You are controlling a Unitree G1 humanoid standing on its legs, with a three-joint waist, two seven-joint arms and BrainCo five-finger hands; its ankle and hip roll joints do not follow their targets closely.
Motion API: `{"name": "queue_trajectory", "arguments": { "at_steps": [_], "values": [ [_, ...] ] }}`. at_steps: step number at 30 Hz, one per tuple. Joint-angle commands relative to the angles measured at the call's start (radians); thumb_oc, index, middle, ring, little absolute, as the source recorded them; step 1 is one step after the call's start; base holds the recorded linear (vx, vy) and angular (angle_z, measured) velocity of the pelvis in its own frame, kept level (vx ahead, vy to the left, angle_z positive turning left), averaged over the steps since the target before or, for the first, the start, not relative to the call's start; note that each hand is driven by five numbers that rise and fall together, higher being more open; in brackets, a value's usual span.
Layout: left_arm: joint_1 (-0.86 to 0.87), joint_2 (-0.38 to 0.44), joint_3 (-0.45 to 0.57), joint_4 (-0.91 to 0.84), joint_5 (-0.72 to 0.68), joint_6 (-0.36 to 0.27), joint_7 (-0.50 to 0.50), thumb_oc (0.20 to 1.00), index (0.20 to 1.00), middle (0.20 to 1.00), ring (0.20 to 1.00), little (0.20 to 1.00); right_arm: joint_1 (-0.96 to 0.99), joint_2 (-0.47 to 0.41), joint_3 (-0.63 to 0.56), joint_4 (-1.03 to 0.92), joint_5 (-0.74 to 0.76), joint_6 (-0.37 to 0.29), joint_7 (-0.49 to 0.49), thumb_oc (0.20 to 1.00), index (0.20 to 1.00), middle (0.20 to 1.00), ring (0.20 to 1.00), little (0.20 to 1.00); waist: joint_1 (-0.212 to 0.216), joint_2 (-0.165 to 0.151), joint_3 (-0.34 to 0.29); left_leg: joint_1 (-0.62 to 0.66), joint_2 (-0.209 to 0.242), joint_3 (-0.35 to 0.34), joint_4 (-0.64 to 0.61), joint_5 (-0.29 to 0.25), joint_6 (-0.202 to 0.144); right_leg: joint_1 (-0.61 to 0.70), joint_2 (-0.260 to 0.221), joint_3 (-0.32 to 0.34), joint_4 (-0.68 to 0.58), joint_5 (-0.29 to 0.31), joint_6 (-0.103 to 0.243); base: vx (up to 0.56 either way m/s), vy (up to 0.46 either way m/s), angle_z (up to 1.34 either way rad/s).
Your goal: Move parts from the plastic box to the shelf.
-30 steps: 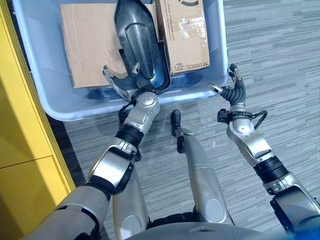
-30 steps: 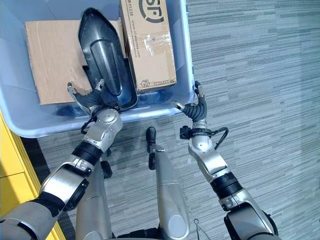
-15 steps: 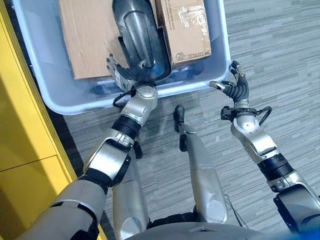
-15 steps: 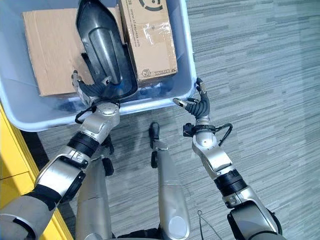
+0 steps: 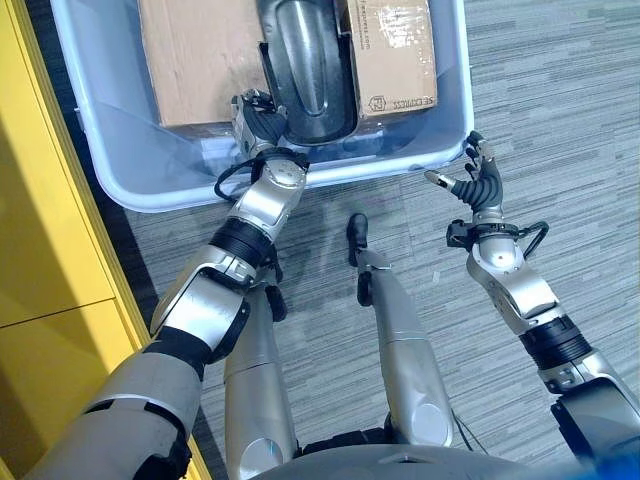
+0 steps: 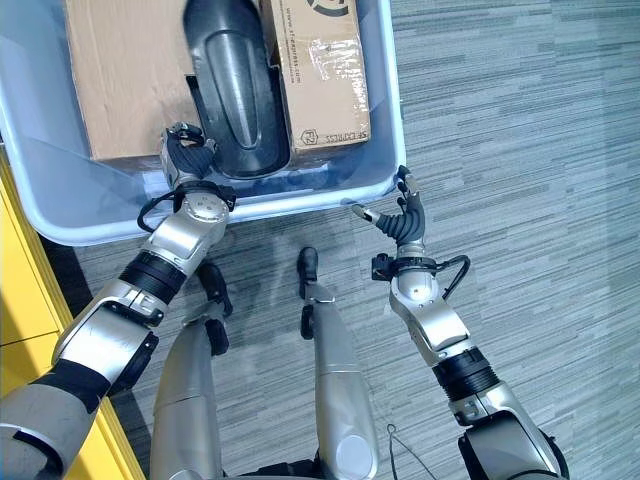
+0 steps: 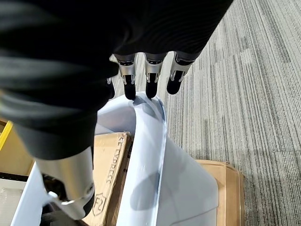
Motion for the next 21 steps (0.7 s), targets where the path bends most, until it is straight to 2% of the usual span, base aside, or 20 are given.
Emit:
{"name": "queue_trajectory", "arguments": {
  "at_steps": [1, 6, 15, 18, 19, 21],
  "values": [
    [0.138, -0.143, -0.112, 0.208, -0.141, 0.058, -0.233, 0.2, 0.2, 0.2, 0.2, 0.2, -0.007, 0.006, 0.047, -0.105, 0.007, -0.019, 0.02, 1.0, 1.0, 1.0, 1.0, 1.0, -0.065, -0.006, 0.05, -0.037, 0.056, -0.041, 0.057, 0.03, -0.048, 0.018, 0.053, -0.066, 0.02, 0.033, -0.03, 0.0, -0.035, 0.0],
    [0.148, -0.162, -0.077, 0.22, -0.22, 0.036, -0.155, 0.2, 0.2, 0.2, 0.2, 0.2, -0.005, 0.017, 0.053, -0.102, 0.01, -0.023, 0.006, 1.0, 1.0, 1.0, 1.0, 1.0, -0.063, -0.014, 0.05, -0.049, 0.057, -0.05, 0.069, 0.026, -0.048, 0.011, 0.055, -0.068, 0.024, 0.033, -0.03, 0.01, -0.041, 0.01],
    [0.149, -0.16, -0.033, 0.219, -0.213, 0.033, -0.069, 0.2, 0.2, 0.2, 0.2, 0.2, -0.004, 0.025, 0.058, -0.102, 0.019, -0.027, -0.002, 1.0, 1.0, 1.0, 1.0, 1.0, -0.055, -0.022, 0.05, -0.056, 0.059, -0.062, 0.082, 0.022, -0.048, 0.008, 0.055, -0.075, 0.032, 0.032, -0.03, 0.01, -0.041, -0.01],
    [0.147, -0.155, -0.018, 0.214, -0.193, -0.011, -0.025, 0.2, 0.2, 0.2, 0.2, 0.2, -0.005, 0.032, 0.061, -0.096, 0.027, -0.03, -0.008, 1.0, 1.0, 1.0, 1.0, 1.0, -0.05, -0.024, 0.05, -0.052, 0.058, -0.066, 0.083, 0.022, -0.049, 0.014, 0.055, -0.077, 0.036, 0.028, -0.032, 0.0, -0.024, -0.01],
    [0.153, -0.154, -0.013, 0.203, -0.163, -0.071, -0.013, 0.2, 0.2, 0.2, 0.2, 0.2, 0.0, 0.036, 0.064, -0.093, 0.024, -0.036, -0.007, 1.0, 1.0, 1.0, 1.0, 1.0, -0.048, -0.023, 0.05, -0.043, 0.058, -0.068, 0.076, 0.024, -0.05, 0.023, 0.057, -0.078, 0.036, 0.025, -0.034, 0.0, 0.0, 0.0],
    [0.159, -0.153, -0.008, 0.182, -0.153, -0.143, 0.001, 0.2, 0.2, 0.2, 0.2, 0.2, 0.007, 0.04, 0.067, -0.09, 0.024, -0.044, -0.008, 1.0, 1.0, 1.0, 1.0, 1.0, -0.045, -0.021, 0.05, -0.03, 0.057, -0.067, 0.069, 0.026, -0.05, 0.035, 0.057, -0.077, 0.037, 0.02, -0.036, 0.0, -0.003, 0.03]
  ]
}}
